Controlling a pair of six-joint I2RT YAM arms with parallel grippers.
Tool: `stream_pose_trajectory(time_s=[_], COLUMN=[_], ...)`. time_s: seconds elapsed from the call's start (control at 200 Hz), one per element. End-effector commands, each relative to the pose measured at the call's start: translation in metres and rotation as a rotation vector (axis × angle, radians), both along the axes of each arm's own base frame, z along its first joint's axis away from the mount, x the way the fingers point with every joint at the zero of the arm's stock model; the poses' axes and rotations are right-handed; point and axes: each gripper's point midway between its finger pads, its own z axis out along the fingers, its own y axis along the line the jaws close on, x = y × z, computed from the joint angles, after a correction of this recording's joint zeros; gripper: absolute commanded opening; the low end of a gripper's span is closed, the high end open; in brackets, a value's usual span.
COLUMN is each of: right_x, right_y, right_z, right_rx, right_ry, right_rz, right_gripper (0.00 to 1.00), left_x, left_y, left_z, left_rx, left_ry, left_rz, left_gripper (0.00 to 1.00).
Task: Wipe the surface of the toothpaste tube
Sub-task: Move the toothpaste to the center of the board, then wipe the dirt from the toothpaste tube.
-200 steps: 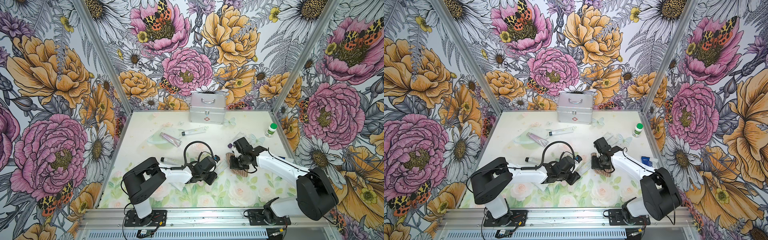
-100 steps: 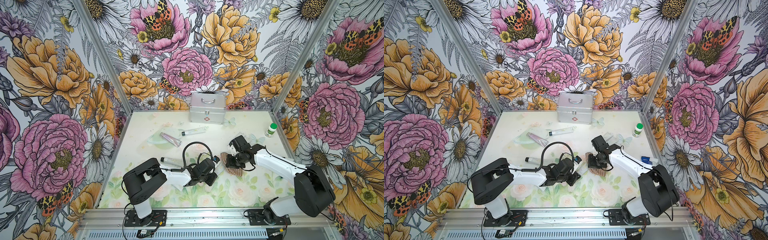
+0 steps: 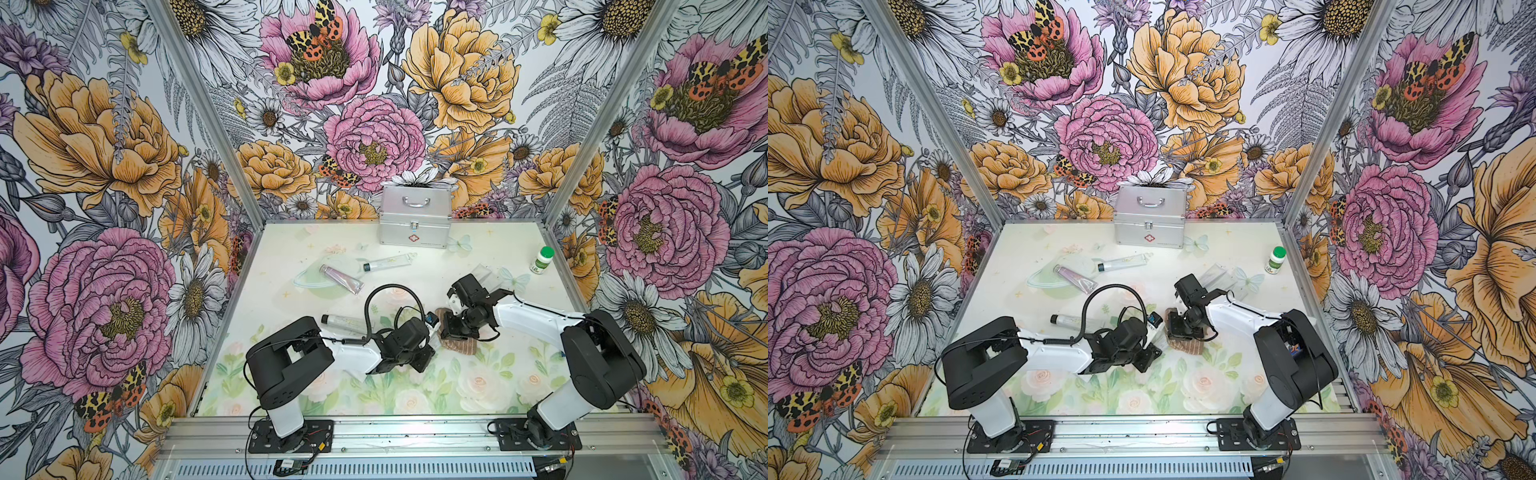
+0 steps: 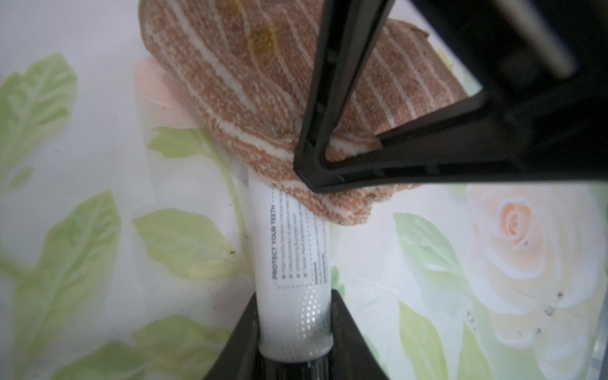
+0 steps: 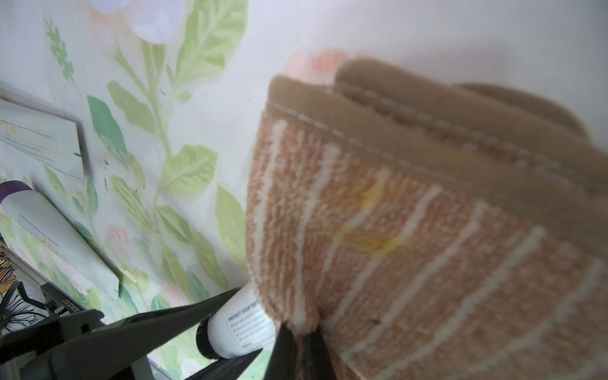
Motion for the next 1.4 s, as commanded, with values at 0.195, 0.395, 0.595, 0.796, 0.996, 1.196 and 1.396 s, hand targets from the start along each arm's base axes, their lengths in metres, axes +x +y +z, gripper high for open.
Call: stream_pose_trajectory(time_s=[0.195,0.395,0.595,0.796,0.996,1.196,1.396], right_x=[0.033,0.043,0.025,-0.005,-0.007,0.02,0.033], right_y=[-0.042,-0.035,-0.005,0.017,-0.014,-0.057,-0.046], right_z=[-0.018,-0.018,-0.001,0.004,-0.021,-0.032,-0.028], right_rx=[-0.166,-0.139,-0.046,0.005,-0.093,-0.245,-0.212], right_ry=[-0.054,-0.043,-0.036,-0.011,0.009,-0.03,-0.033], right_rz=[-0.083,-0.081,-0.027,0.023,-0.008,-0.07,-0.065], right_gripper=[0.0,0.0,0.0,0.0,0.0,0.0,0.0], left_x=[-0.015,-0.014,-0.013,-0.011,-0.009,-0.011,-0.011], left_y=[0.012,0.012,0.013,0.011,0.013,0.019,0.021], left_z=[-0.011,-0.012,-0.015,-0.013,-0.012,-0.01,-0.011], left_rx=[0.034,0.034,0.043,0.039,0.04,0.041,0.042], left_ry=[0.017,0.017,0.013,0.005,0.002,-0.002,-0.003], left_rz=[-0.011,-0.007,-0.003,-0.005,0.002,0.01,0.012], left_gripper=[0.27,0.26,0.26,0.26,0.26,0.26,0.26])
